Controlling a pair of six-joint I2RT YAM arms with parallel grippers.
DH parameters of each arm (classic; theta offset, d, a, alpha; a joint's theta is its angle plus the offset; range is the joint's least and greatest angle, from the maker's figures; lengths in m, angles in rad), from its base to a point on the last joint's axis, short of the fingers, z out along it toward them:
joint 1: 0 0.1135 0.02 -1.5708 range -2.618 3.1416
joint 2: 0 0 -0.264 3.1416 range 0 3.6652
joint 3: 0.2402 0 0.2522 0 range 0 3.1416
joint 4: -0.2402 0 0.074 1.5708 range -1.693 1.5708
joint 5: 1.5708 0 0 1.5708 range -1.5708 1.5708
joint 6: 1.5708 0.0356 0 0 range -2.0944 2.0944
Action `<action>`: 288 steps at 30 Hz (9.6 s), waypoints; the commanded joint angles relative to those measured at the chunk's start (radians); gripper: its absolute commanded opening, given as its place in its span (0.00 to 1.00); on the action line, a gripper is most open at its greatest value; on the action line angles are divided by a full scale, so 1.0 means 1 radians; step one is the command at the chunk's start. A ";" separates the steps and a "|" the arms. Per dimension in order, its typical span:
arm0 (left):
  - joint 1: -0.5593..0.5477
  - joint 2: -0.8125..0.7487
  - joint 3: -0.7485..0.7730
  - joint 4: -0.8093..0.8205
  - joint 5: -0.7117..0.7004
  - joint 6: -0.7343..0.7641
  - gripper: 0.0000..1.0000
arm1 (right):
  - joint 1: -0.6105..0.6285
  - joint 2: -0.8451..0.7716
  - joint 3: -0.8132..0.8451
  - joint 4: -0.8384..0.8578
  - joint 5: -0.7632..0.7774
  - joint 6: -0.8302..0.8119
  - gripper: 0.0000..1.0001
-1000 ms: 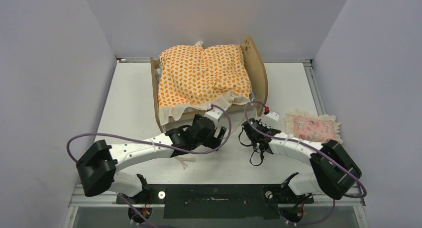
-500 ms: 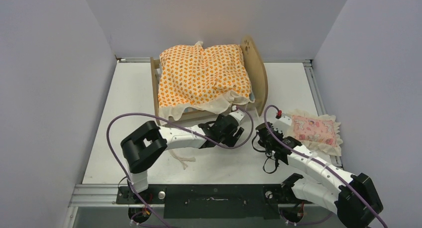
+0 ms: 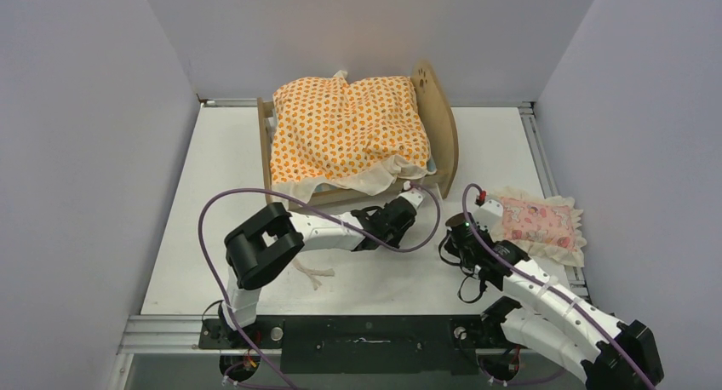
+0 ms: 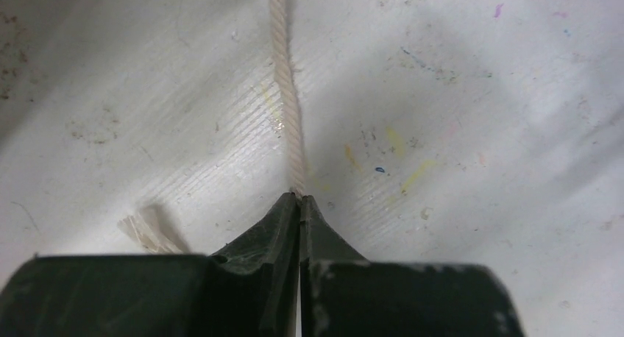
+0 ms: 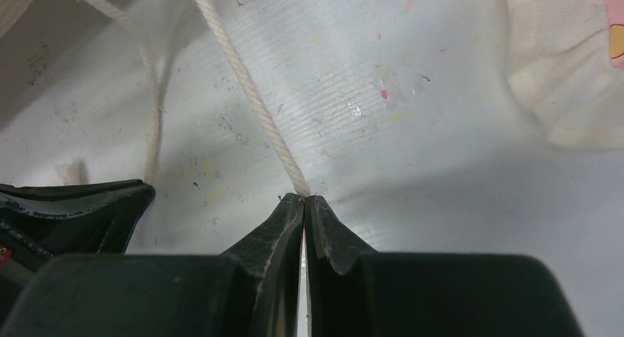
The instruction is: Set up the pet bed
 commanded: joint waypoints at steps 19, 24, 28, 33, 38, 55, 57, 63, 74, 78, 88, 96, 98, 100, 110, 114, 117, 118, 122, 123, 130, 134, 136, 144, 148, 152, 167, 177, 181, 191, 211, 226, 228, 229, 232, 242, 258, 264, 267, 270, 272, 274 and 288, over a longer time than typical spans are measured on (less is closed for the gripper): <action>0.028 -0.053 0.670 -0.045 0.346 -0.149 0.00 | -0.003 -0.219 0.027 -0.241 0.098 0.182 0.05; 0.043 0.065 0.964 -0.150 0.373 -0.121 0.00 | -0.003 -0.236 0.062 -0.300 0.191 0.242 0.05; 0.045 0.169 1.208 -0.241 0.402 -0.117 0.00 | -0.002 -0.258 0.099 -0.427 0.299 0.375 0.05; 0.046 0.158 1.167 -0.231 0.398 -0.115 0.00 | -0.002 -0.318 0.139 -0.492 0.375 0.403 0.05; 0.046 0.054 0.835 -0.116 0.407 -0.164 0.00 | -0.002 -0.336 0.123 -0.371 0.259 0.246 0.05; 0.012 -0.267 -0.082 0.323 0.324 -0.323 0.00 | -0.001 -0.243 0.164 -0.317 0.060 0.078 0.05; -0.005 -0.246 -0.113 0.364 0.318 -0.341 0.00 | -0.002 -0.231 0.175 -0.300 0.048 0.059 0.05; -0.053 -0.177 -0.083 0.478 0.301 -0.364 0.00 | -0.002 -0.203 0.150 -0.253 -0.012 0.030 0.05; -0.056 -0.202 0.006 0.495 0.239 -0.222 0.00 | -0.002 -0.139 0.077 -0.197 -0.073 0.028 0.05; -0.047 -0.187 0.132 0.471 0.257 -0.166 0.00 | -0.003 -0.145 0.055 -0.185 -0.081 0.037 0.05; -0.007 -0.062 0.172 0.396 0.415 -0.230 0.00 | -0.003 -0.267 0.032 -0.200 -0.028 0.087 0.05; 0.022 0.000 0.184 0.262 0.528 -0.215 0.00 | -0.003 -0.243 0.048 -0.213 -0.030 0.077 0.05; 0.034 -0.019 0.167 0.238 0.537 -0.204 0.00 | -0.003 -0.230 0.056 -0.219 -0.025 0.073 0.05; 0.051 -0.025 0.171 0.192 0.556 -0.190 0.00 | -0.003 -0.225 0.061 -0.221 -0.021 0.069 0.05; 0.062 -0.045 0.124 0.181 0.510 -0.211 0.27 | -0.005 -0.194 0.105 -0.162 -0.044 -0.008 0.06; 0.072 -0.101 0.050 0.264 0.416 -0.282 0.44 | -0.008 -0.122 0.137 -0.140 -0.059 -0.049 0.06; 0.094 -0.130 0.006 0.339 0.360 -0.368 0.50 | -0.013 -0.076 0.155 -0.136 -0.073 -0.077 0.06; 0.097 -0.130 0.002 0.359 0.342 -0.399 0.50 | -0.015 -0.067 0.156 -0.134 -0.079 -0.083 0.06; 0.089 -0.097 0.039 0.405 0.249 -0.507 0.50 | -0.019 -0.066 0.135 -0.117 -0.110 -0.090 0.05; 0.085 -0.078 0.062 0.394 0.226 -0.529 0.50 | -0.020 -0.070 0.128 -0.113 -0.117 -0.088 0.05; 0.050 0.074 0.207 0.293 0.116 -0.606 0.50 | -0.024 -0.097 0.100 -0.119 -0.146 -0.081 0.05; 0.040 0.124 0.244 0.253 0.066 -0.637 0.49 | -0.025 -0.111 0.099 -0.132 -0.151 -0.079 0.05; 0.035 0.141 0.260 0.225 0.037 -0.641 0.47 | -0.026 -0.118 0.101 -0.139 -0.151 -0.079 0.05; 0.033 0.217 0.332 0.208 0.048 -0.641 0.42 | -0.028 -0.126 0.108 -0.156 -0.149 -0.087 0.05; 0.033 0.232 0.336 0.237 0.069 -0.643 0.32 | -0.030 -0.121 0.112 -0.159 -0.147 -0.097 0.05; 0.033 0.237 0.326 0.271 0.095 -0.642 0.07 | -0.033 -0.104 0.119 -0.157 -0.147 -0.109 0.05; 0.042 0.110 0.083 0.549 0.119 -0.634 0.00 | -0.156 0.019 0.202 -0.104 -0.157 -0.075 0.07; 0.043 0.052 -0.021 0.692 0.132 -0.617 0.00 | -0.242 0.287 0.311 0.032 -0.240 -0.080 0.08; 0.044 0.038 -0.049 0.730 0.145 -0.602 0.00 | -0.261 0.380 0.356 0.048 -0.282 -0.107 0.08; 0.044 0.019 -0.096 0.810 0.169 -0.594 0.00 | -0.309 0.476 0.330 0.062 -0.240 -0.036 0.05; 0.034 0.030 -0.092 0.858 0.274 -0.529 0.00 | -0.374 0.498 0.257 0.248 -0.451 0.036 0.05; 0.038 -0.005 -0.114 0.811 0.352 -0.461 0.00 | -0.535 0.547 0.186 0.400 -0.834 -0.031 0.05; 0.037 -0.015 -0.118 0.808 0.354 -0.451 0.00 | -0.556 0.518 0.156 0.427 -0.829 0.012 0.05; 0.038 -0.017 -0.120 0.806 0.354 -0.450 0.00 | -0.563 0.505 0.147 0.436 -0.824 0.030 0.05; 0.037 -0.011 -0.116 0.798 0.354 -0.450 0.00 | -0.574 0.478 0.135 0.447 -0.819 0.079 0.05; 0.041 0.001 -0.127 0.819 0.364 -0.432 0.00 | -0.636 0.444 0.088 0.395 -0.857 0.215 0.05; 0.041 0.028 -0.142 0.861 0.401 -0.408 0.00 | -0.693 0.350 0.035 0.322 -0.864 0.443 0.05; 0.047 0.050 -0.149 0.873 0.385 -0.459 0.00 | -0.700 0.317 -0.041 0.465 -0.926 0.547 0.05; 0.047 0.058 -0.143 0.879 0.394 -0.468 0.00 | -0.700 0.315 -0.027 0.408 -0.890 0.522 0.05; 0.044 0.058 -0.129 0.881 0.411 -0.456 0.00 | -0.700 0.317 -0.013 0.382 -0.854 0.485 0.05; 0.042 0.058 -0.125 0.882 0.420 -0.445 0.00 | -0.700 0.330 0.000 0.365 -0.840 0.463 0.05; 0.042 0.058 -0.121 0.883 0.429 -0.438 0.00 | -0.700 0.351 0.018 0.352 -0.837 0.429 0.05; 0.035 0.080 -0.038 0.794 0.502 -0.366 0.00 | -0.654 0.580 0.107 0.482 -1.053 0.212 0.05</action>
